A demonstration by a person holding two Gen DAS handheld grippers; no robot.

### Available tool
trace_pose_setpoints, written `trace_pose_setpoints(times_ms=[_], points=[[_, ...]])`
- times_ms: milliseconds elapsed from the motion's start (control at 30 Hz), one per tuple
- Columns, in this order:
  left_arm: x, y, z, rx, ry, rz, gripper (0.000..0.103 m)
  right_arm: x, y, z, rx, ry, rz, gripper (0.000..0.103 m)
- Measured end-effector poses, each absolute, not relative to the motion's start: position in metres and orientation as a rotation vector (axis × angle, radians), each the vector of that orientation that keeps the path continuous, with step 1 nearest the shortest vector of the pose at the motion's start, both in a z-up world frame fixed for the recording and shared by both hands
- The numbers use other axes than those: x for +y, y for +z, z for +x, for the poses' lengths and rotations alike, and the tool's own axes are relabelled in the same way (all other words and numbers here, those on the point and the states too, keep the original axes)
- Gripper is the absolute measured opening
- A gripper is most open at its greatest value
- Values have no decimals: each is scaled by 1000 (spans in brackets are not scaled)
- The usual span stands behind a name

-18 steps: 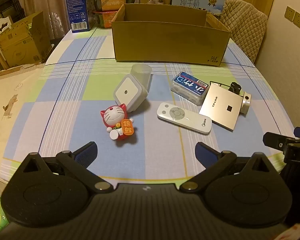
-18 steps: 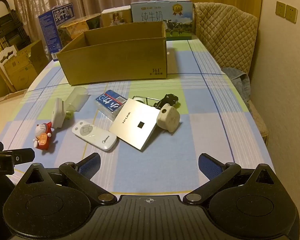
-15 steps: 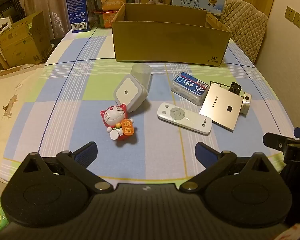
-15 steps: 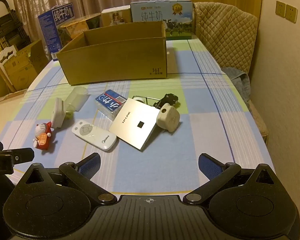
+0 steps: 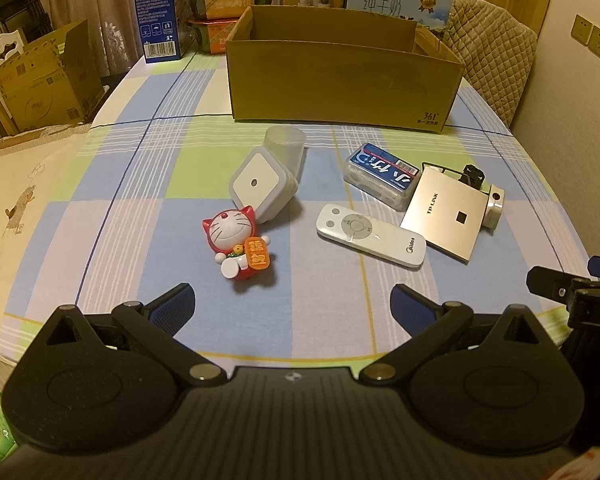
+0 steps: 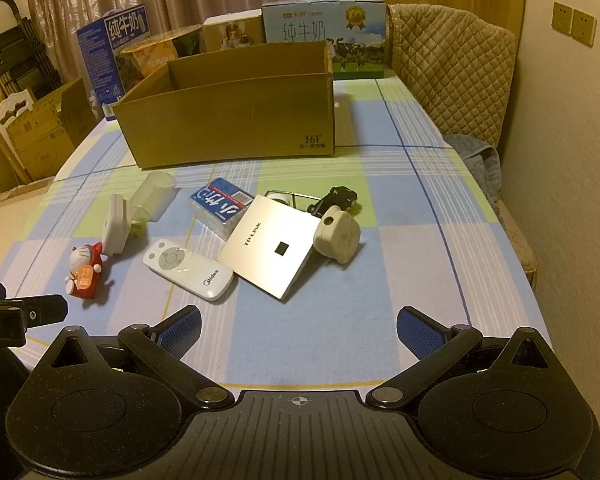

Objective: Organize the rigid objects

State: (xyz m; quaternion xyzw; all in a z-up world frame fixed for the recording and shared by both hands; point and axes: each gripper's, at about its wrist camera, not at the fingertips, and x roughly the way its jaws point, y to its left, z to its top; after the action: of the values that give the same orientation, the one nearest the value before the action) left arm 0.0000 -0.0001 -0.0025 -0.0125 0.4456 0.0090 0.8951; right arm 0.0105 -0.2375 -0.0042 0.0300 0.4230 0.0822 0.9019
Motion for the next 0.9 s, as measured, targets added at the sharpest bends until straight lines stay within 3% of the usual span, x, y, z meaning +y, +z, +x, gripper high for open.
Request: trace_pose_setpoints(times_ms=[900], points=[[42,-15,24,930,59,-109,102,-216,-19,30,857,319,-25,101]])
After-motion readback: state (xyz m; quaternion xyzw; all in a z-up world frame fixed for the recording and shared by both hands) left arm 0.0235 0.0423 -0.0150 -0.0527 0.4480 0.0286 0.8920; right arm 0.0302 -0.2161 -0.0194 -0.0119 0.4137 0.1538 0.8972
